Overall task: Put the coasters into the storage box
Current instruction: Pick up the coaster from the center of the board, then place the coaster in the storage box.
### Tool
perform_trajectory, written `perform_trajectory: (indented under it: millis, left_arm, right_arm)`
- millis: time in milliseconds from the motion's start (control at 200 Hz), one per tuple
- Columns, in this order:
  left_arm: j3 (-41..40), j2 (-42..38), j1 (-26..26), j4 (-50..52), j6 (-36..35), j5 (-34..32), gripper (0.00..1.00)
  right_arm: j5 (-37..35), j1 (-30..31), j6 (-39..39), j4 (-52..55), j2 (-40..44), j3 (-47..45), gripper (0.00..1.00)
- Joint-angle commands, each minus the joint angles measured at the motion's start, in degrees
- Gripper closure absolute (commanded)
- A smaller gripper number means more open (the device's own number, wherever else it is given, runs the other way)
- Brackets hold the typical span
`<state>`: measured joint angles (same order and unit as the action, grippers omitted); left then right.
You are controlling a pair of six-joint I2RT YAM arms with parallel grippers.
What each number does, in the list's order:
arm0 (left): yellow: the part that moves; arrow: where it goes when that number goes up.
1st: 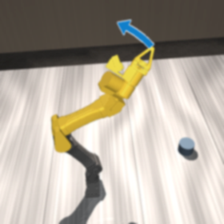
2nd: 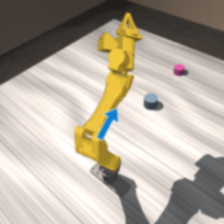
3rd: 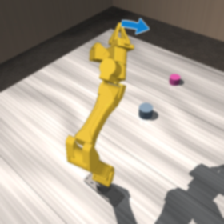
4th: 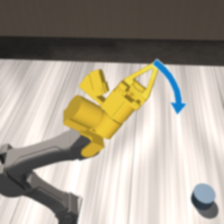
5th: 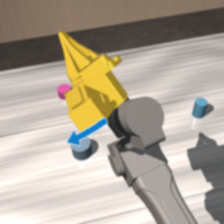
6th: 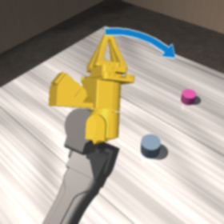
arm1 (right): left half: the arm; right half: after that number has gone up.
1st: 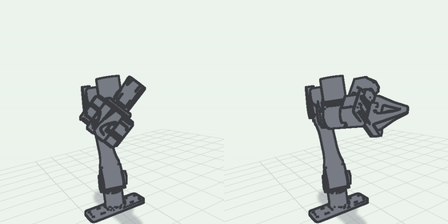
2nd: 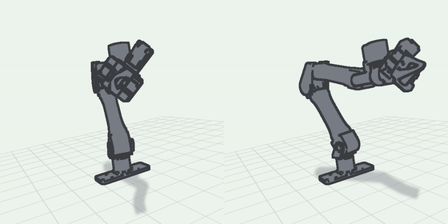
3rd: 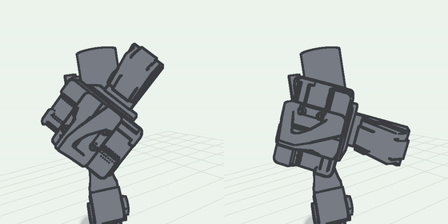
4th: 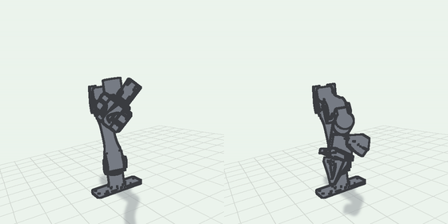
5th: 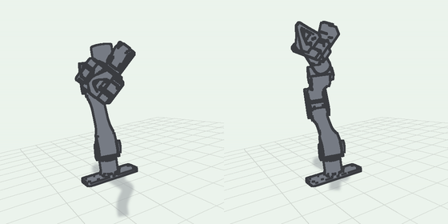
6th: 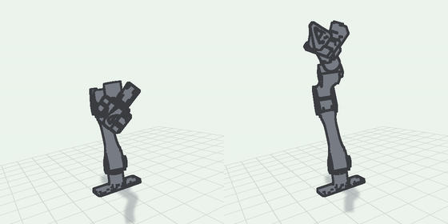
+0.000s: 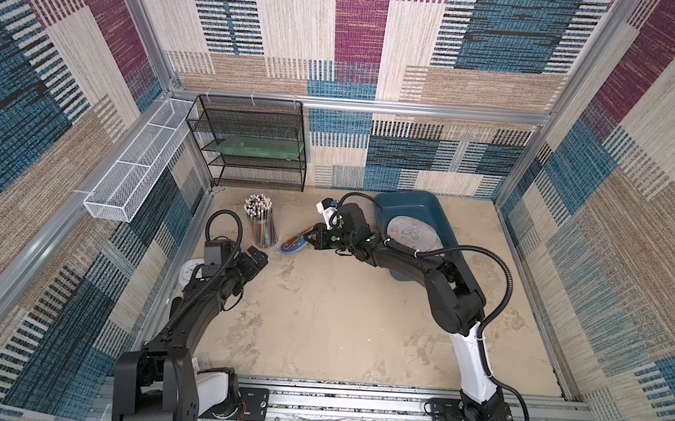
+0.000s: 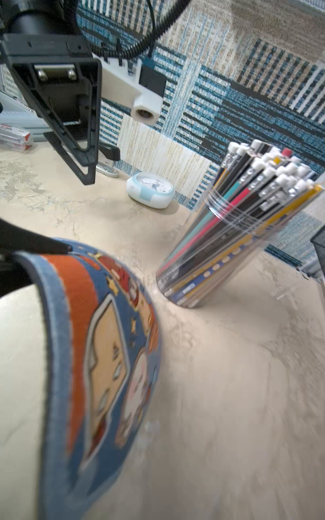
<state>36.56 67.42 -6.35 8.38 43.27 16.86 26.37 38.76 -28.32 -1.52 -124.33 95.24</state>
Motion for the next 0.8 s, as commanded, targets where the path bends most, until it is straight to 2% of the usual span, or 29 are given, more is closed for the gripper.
perform_trajectory:
  millis: [0,285,426,611,791]
  left_arm:
    - [0.26,-2.23,0.25,-0.50,-3.29,4.31,0.01]
    - [0.79,-5.19,2.58,-6.94,-7.29,17.89,0.01]
    - [1.49,-5.10,5.00,-8.98,-7.85,21.87,0.01]
    - [2.71,-7.05,8.49,-8.39,-9.37,19.99,0.01]
    - [3.23,-9.03,9.29,-8.05,-9.64,19.36,0.01]
  right_arm:
    - [-1.89,-1.53,2.59,2.06,3.92,-1.46,1.00]
    - [-3.81,-7.11,6.74,9.49,11.32,0.04,1.00]
    - [-3.63,-10.98,7.56,11.22,13.43,1.88,1.00]
    - [-5.39,-16.02,8.58,11.59,15.47,3.42,1.00]
    - [-5.70,-21.39,8.55,11.73,15.87,4.17,1.00]
